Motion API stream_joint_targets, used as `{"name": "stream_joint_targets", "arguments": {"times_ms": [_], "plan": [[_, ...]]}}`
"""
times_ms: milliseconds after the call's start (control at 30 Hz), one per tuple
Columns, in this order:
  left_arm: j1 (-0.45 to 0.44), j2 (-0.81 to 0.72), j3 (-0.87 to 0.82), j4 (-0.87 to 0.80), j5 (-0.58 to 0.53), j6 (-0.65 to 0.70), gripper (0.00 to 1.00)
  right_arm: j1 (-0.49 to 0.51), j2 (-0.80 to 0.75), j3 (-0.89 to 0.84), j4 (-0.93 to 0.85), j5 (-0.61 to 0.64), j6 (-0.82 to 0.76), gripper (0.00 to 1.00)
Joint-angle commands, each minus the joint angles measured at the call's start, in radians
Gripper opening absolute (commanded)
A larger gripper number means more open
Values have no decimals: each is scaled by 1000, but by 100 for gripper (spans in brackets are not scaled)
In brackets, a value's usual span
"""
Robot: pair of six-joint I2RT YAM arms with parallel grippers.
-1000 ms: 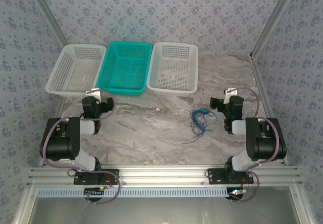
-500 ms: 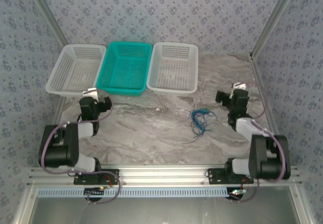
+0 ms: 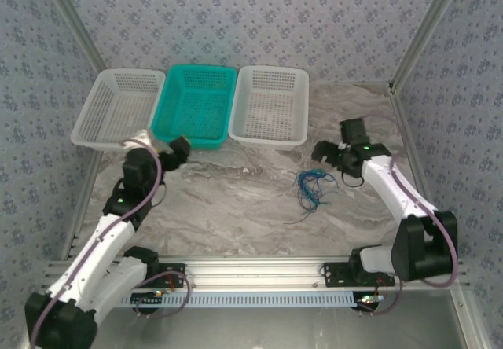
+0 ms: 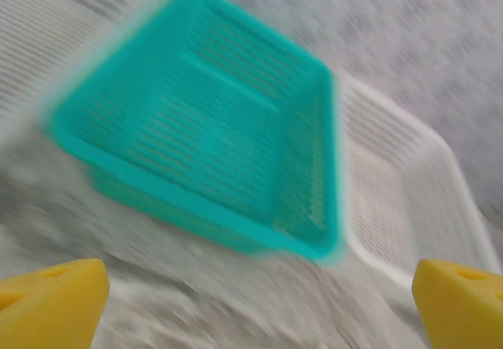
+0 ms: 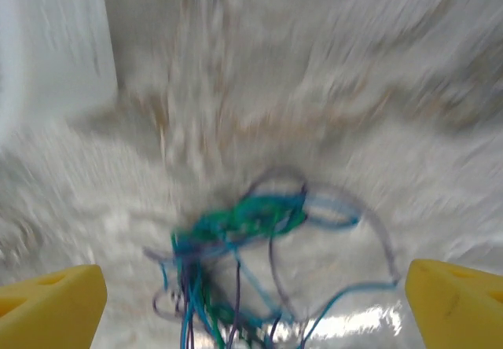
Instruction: Untangle the cables
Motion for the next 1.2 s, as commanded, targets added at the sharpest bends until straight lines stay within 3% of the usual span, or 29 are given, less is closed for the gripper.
{"name": "stream_joint_targets", "arguments": {"times_ms": [0,133,333,467,500,633,767,867,1000,1167], "plan": [[-180,86,46,-55,100,-72,99,88,55,4,-110,18,38,100],[-340,231,118,-28,115,-3,99,154,158,-22,-23,-22,55,90],[-362,332,180,-26,185,59,98,206,280,-32,46,38,-26,54],[-356,363,277,-145,205,118,98,210,224,-56,57,13,-71,9],[-350,370,308,-179,216,121,98,212,184,-68,56,12,-80,2],[-319,384,374,-194,305,97,97,213,-40,-118,74,-49,-117,0],[-296,420,431,-137,473,107,87,217,-263,-122,99,-163,-173,0],[-288,481,523,-186,586,159,80,229,-346,-103,127,-280,-248,0],[-296,555,628,-260,698,247,71,232,-333,-61,134,-445,-279,0],[-337,591,615,-233,698,332,63,256,-243,3,102,-543,-276,0]]}}
